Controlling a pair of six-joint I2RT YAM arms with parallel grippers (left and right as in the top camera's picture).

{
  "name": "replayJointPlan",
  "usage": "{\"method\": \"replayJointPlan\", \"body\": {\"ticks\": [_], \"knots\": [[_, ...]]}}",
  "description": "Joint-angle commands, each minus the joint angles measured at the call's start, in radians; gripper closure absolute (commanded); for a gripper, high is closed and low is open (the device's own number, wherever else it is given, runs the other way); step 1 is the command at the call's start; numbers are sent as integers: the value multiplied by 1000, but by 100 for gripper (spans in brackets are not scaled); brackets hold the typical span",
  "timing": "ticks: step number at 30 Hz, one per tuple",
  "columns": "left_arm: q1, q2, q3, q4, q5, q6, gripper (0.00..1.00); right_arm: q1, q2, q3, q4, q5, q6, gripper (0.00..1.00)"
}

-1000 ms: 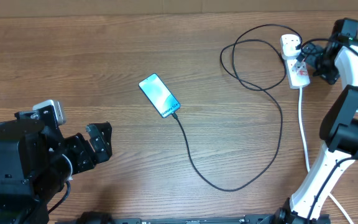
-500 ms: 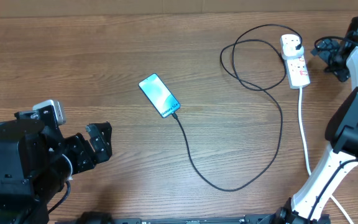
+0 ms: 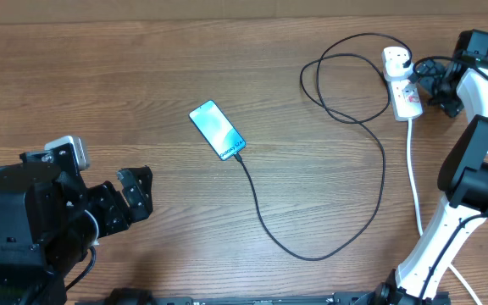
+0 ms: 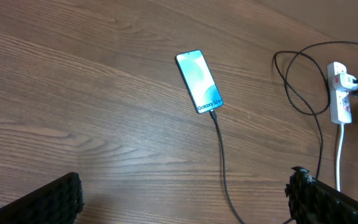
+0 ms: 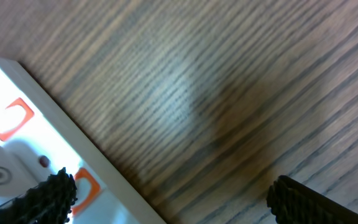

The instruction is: Plug charger to phone and switch on socket

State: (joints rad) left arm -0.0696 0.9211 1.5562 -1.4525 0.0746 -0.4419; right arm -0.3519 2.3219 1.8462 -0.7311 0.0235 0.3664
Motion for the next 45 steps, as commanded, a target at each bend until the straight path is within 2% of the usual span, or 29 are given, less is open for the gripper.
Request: {"method": "replayJointPlan", "body": {"ticks": [1,9,45], "knots": [[6,0,-3,-3,0,-10,0,-1,3,-23,18,-2,4,0],[6,0,-3,-3,-1,-10,0,5,3,-47,48,-53,4,0],[6,0,-3,-3,0,-10,0,5,31,-49,-16,-134,-24,0]]}}
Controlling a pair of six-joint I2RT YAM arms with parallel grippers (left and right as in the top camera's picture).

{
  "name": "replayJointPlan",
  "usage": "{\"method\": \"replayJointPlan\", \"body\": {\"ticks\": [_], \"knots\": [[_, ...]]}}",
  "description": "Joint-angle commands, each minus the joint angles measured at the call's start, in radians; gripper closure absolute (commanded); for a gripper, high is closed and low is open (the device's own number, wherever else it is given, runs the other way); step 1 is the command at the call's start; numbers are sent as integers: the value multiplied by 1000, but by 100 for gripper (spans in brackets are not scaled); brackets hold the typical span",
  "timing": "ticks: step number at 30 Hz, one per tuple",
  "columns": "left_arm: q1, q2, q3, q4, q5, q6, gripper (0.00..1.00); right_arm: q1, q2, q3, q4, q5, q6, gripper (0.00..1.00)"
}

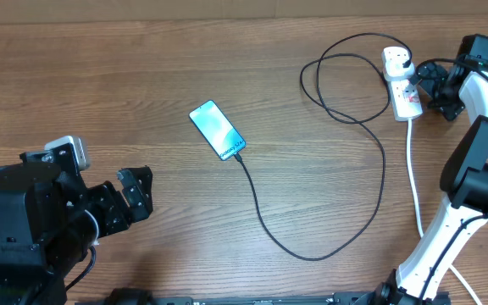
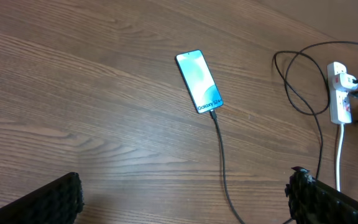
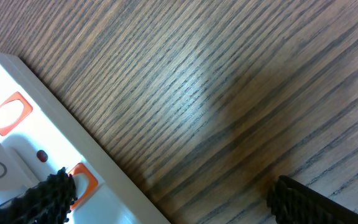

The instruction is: Plug charger to phone and switch on socket

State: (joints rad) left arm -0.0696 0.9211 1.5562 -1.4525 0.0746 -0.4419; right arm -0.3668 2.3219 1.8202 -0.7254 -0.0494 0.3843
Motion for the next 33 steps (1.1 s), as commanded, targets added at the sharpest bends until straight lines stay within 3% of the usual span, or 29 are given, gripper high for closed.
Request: {"method": "replayJointPlan", "body": {"ticks": [1,15,20,33], "knots": [[6,0,-3,-3,0,-10,1,20,31,-23,-21,-65,-42,0],[6,0,-3,-3,-1,-10,0,20,31,-22,-23,-84,-60,0],[6,0,-3,-3,0,-10,0,3,10,41,-105,-82,-60,0],[6,0,-3,-3,0,-10,1,-69,-398,86,-335,-84,-37,0]]}}
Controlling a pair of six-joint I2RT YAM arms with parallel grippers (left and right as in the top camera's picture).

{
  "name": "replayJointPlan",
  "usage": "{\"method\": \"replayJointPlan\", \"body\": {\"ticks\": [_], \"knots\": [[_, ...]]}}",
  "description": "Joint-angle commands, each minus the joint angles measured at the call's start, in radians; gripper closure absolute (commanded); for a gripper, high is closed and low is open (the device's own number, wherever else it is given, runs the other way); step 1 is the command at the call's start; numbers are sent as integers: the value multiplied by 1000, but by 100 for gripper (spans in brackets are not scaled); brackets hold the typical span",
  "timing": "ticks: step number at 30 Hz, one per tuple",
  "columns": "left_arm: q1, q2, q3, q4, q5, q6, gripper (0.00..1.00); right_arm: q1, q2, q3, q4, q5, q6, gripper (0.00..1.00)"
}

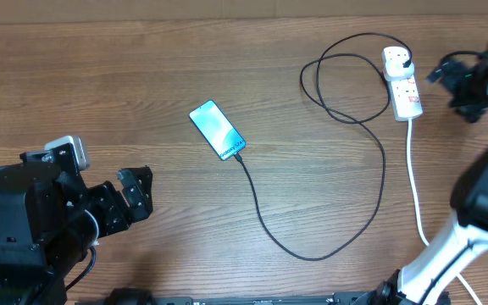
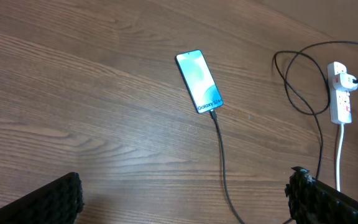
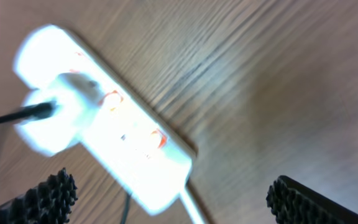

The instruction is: Plug charger to phone and switch on socket

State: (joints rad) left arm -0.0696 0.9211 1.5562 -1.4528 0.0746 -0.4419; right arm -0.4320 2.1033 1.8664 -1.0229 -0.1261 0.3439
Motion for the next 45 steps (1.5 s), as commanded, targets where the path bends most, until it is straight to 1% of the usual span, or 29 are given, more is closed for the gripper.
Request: {"method": "replayJointPlan", "body": {"ticks": [1,6,10,13,20,23,25,29,42,45], "knots": [[6,0,-3,-3,0,-10,0,-4,-213,40,-63,-10,3,0],[6,0,-3,-3,0,-10,0,17,-391,39,-228,-11,3,0],[6,0,-3,-3,0,-10,0,68,-521,36,-383,-10,2,0],[6,0,-3,-3,0,-10,0,121,-603,16,-434,-6,-2,0],[6,0,-3,-3,0,-10,0,285,-850,-105,-479,20,-22,0],[6,0,-3,-3,0,-10,0,315,-938,-153,-507,19,-27,0],[6,0,-3,-3,0,-10,0,320,-986,-177,-560,19,-27,0],[6,0,-3,-3,0,-10,0,320,-1033,-185,-671,18,-27,0],[6,0,-3,-3,0,-10,1,320,-1034,-185,-667,17,-27,0],[6,0,-3,-3,0,-10,0,320,-1034,-185,-667,52,-39,0]]}}
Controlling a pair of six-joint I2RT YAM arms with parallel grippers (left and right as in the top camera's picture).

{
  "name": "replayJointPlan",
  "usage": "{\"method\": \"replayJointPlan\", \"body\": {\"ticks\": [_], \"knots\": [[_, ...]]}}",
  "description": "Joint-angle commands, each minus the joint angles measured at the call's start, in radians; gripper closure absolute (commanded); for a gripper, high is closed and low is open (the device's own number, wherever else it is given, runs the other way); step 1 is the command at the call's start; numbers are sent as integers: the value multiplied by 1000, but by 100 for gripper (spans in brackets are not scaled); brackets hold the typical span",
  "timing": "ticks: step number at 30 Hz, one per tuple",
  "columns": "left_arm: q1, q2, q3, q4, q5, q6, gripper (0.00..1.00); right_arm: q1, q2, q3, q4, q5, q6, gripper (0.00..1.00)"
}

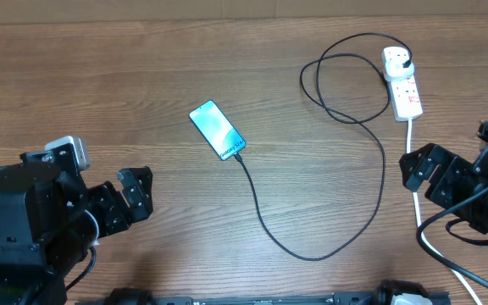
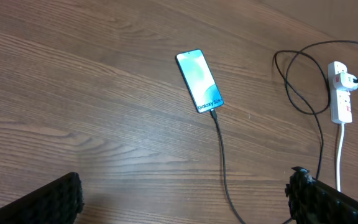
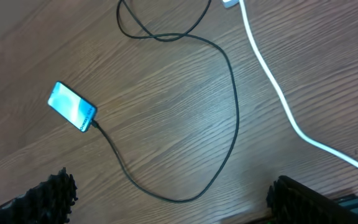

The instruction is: Plug charger to phone and switch on socket

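The phone (image 1: 218, 130) lies face up at mid table with its screen lit, and the black charger cable (image 1: 312, 254) is plugged into its near end. That cable loops right and back to a plug on the white power strip (image 1: 402, 83) at the far right. My left gripper (image 1: 135, 196) is open at the front left, well short of the phone (image 2: 199, 81). My right gripper (image 1: 420, 169) is open at the front right, beside the strip's white cord (image 1: 413, 152). In the right wrist view the phone (image 3: 72, 107) and cable (image 3: 232, 106) lie far below the open fingers.
The strip's white cord (image 3: 272, 81) runs down the right side toward the table's front edge. The black cable's double loop (image 2: 297, 81) lies left of the power strip (image 2: 339, 93). Bare wood surrounds the phone.
My right arm has drawn back from high beside the power strip to the front right of the table. Its wrist view now takes in the phone and cable. My left arm has not moved.
My right gripper was open with its fingers right at the power strip's orange switches. Then it stood a little off the strip, then higher beside it, and now at the front right. The phone stayed lit with the cable plugged in, and my left arm stayed still.
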State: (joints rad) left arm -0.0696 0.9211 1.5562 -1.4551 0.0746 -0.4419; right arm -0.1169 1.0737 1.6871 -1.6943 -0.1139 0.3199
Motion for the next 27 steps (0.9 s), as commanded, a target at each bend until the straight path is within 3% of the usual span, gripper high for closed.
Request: {"method": "replayJointPlan", "body": {"ticks": [1,7,12,17,27], "knots": [[6,0,-3,0,0,-10,0,5,-5,-6,4,43,-15,0],[6,0,-3,0,0,-10,1,6,-14,-74,40,26,-19,0],[6,0,-3,0,-1,-10,0,6,-134,-224,180,18,-59,0],[6,0,-3,0,0,-10,1,18,-348,-489,398,-47,-186,0],[6,0,-3,0,0,-10,0,39,-692,-962,810,-88,-196,0]]}}
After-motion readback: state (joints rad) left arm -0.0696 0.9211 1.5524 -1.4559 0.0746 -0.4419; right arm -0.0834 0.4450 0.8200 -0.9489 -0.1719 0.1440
